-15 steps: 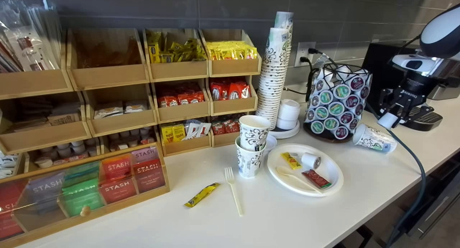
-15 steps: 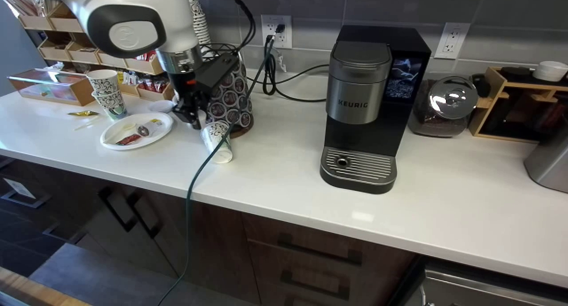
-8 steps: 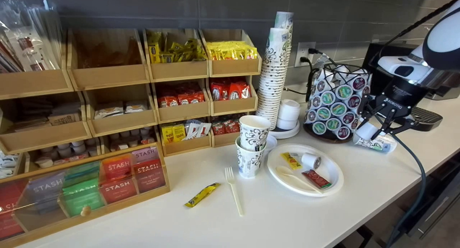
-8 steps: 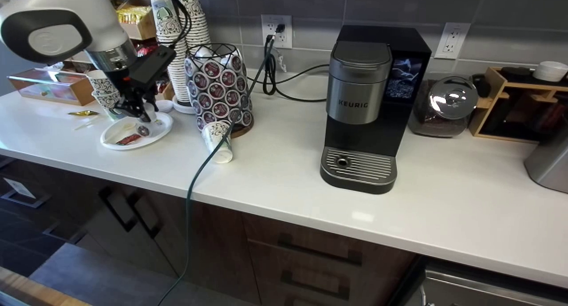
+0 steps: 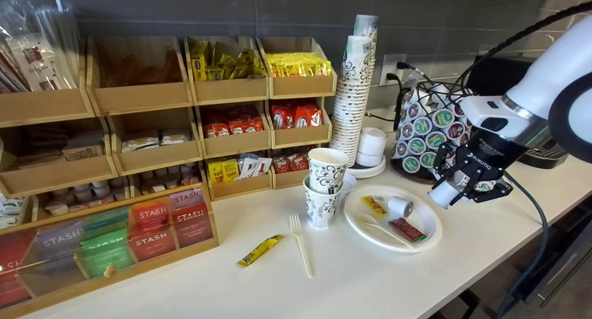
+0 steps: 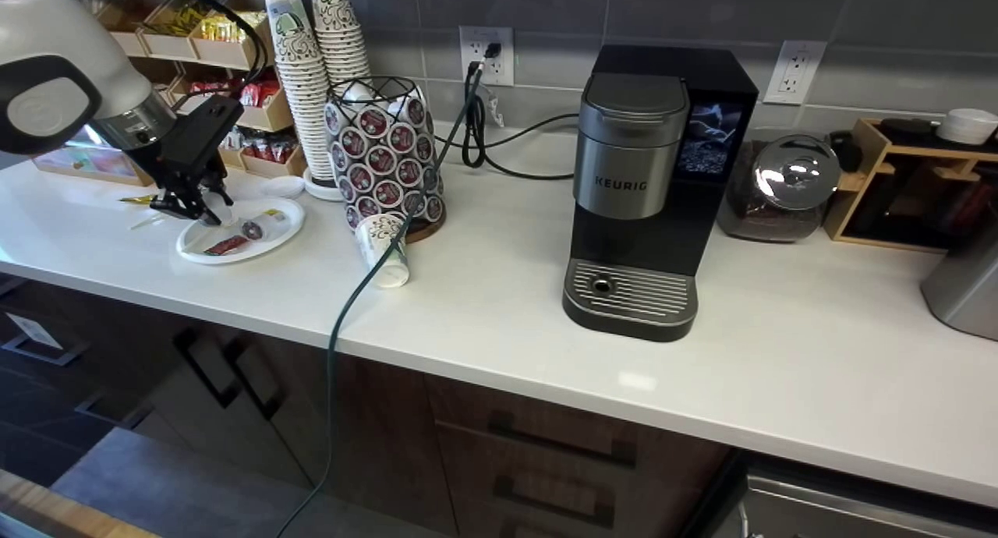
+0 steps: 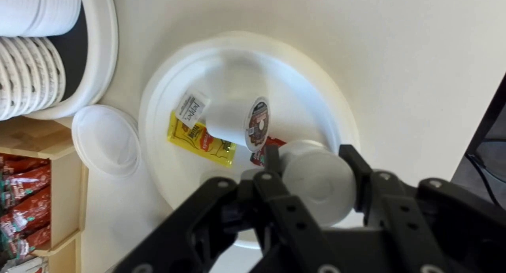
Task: Remove the coffee capsule from on top of the paper cup and put it on the white plate
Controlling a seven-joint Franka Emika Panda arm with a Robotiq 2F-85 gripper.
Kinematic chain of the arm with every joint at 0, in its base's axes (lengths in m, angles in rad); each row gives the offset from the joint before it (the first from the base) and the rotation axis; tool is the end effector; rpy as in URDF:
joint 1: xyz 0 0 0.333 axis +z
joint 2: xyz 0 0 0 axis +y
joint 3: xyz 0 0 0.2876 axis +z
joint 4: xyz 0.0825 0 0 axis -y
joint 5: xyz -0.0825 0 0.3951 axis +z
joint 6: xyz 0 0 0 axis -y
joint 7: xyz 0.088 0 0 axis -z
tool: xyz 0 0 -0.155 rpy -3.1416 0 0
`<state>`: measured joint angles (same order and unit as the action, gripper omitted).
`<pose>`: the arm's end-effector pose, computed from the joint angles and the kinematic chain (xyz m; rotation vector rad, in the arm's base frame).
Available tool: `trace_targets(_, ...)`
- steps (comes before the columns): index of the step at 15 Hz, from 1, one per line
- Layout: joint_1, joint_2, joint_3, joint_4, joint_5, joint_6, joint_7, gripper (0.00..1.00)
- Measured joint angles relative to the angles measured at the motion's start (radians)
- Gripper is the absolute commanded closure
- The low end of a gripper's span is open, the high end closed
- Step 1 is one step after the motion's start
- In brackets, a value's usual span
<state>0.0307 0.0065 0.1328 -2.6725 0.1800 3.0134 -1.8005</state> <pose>0.4633 0.0643 0.1853 1.8208 2.2691 0.3915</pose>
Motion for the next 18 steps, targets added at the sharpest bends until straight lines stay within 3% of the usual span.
trace_targets(3,0.001,0.035,-0.007,-0.004,-0.115,0.011,0.091,0.84)
trace_targets(10,0.018,0.143,0.000,0.056,-0.169,0.032,0.110,0.84)
trace_targets(11,0.018,0.160,-0.001,0.071,-0.196,0.037,0.130,0.34)
trace_targets(13,0.020,0.192,-0.017,0.106,-0.267,0.037,0.182,0.28)
trace_targets(16,0.029,0.232,-0.056,0.147,-0.363,0.035,0.252,0.04)
trace_targets(18,0.020,0.242,-0.055,0.163,-0.373,0.018,0.266,0.00)
